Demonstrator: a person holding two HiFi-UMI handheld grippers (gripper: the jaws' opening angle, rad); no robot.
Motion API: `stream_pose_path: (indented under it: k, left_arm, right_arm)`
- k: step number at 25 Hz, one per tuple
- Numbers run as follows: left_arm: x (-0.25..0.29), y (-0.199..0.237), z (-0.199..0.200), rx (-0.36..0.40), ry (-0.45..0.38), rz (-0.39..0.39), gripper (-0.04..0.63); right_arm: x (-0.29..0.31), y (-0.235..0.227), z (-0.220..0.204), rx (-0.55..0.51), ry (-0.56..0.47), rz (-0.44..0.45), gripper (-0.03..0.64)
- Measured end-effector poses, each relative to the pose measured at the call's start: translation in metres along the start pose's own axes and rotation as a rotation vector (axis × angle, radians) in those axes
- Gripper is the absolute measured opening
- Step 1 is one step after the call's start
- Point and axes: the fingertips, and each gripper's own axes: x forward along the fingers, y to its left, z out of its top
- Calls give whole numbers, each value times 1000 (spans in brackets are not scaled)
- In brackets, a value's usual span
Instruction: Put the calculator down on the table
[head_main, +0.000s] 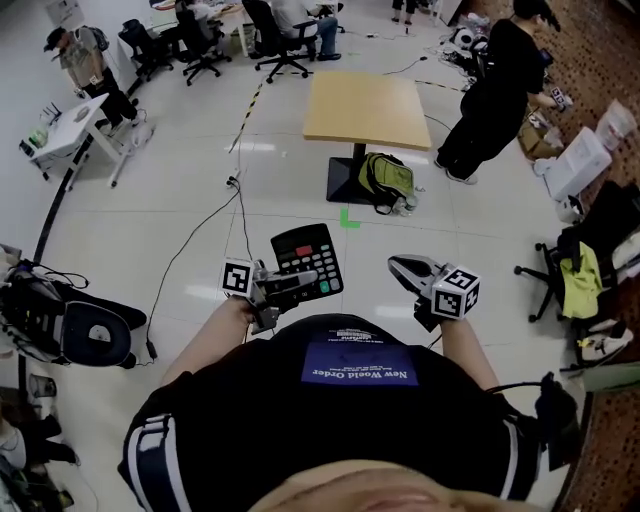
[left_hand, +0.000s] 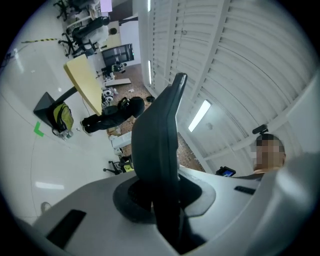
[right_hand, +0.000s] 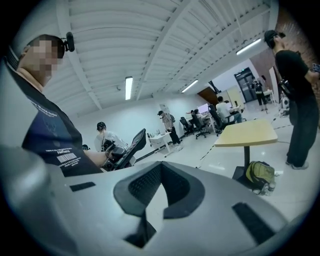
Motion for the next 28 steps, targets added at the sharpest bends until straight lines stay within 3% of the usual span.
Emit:
stream_pose_path:
  k: [8,15,23,28]
  left_arm:
    - [85,33,78,43,-94,44,87]
    - [127,59,112,36,-62,67,87]
    - [128,100,177,4,-21,12,87]
    - [109,123,250,11,20,-61,87]
  right_arm:
    - [-13,-117,63,-68,23,82,-12]
    - [-13,-184,81,-55,7,88,-12]
    - [19,-228,101,-47,27,13,-12]
    - [64,-261,143,-57,-4,-85,-12]
